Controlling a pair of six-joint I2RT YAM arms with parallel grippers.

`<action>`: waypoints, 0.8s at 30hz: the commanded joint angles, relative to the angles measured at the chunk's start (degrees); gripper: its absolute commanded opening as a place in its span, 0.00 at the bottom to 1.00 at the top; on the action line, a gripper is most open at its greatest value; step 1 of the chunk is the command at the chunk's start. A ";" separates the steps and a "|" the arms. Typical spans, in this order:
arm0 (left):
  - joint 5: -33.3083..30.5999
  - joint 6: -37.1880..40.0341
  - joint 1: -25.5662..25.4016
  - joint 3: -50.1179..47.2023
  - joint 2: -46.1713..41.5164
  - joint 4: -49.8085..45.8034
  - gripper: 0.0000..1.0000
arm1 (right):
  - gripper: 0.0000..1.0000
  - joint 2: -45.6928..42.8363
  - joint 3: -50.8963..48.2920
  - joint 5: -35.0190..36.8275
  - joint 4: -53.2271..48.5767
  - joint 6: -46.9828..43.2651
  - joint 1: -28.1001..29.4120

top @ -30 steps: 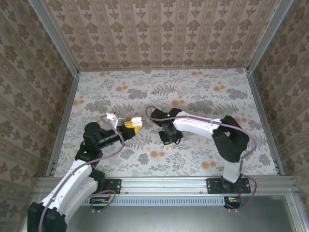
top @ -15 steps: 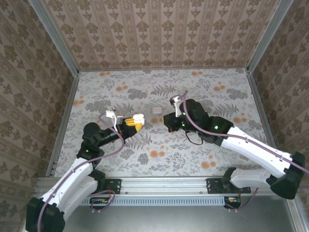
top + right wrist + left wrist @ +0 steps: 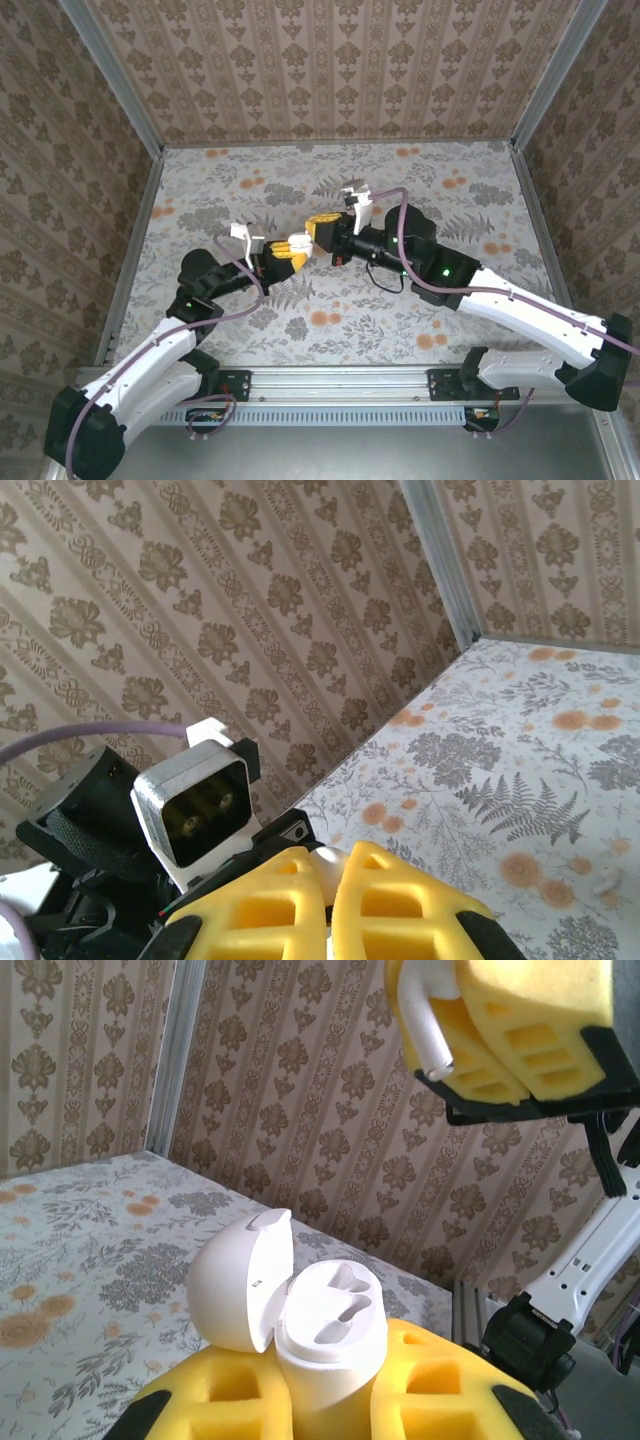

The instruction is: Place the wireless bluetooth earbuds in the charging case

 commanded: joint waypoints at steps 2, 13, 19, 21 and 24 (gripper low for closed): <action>-2.87 -0.33 -1.11 2.19 -0.44 1.54 0.00 | 0.02 1.56 -0.01 0.16 3.04 -2.14 0.90; -3.50 0.77 -1.43 2.68 -2.01 -0.36 0.00 | 0.01 0.63 -0.36 3.00 -1.98 -5.78 1.21; -3.92 0.99 -1.47 2.80 -2.65 -0.86 0.00 | 0.01 0.53 -0.71 3.05 -4.20 -6.80 1.54; -4.03 0.94 -1.47 2.84 -2.67 -0.94 0.00 | 0.01 0.64 -0.80 3.09 -4.34 -7.18 1.72; -4.14 0.99 -1.47 2.98 -2.68 -1.13 0.00 | 0.01 0.65 -0.97 2.93 -4.42 -7.80 2.07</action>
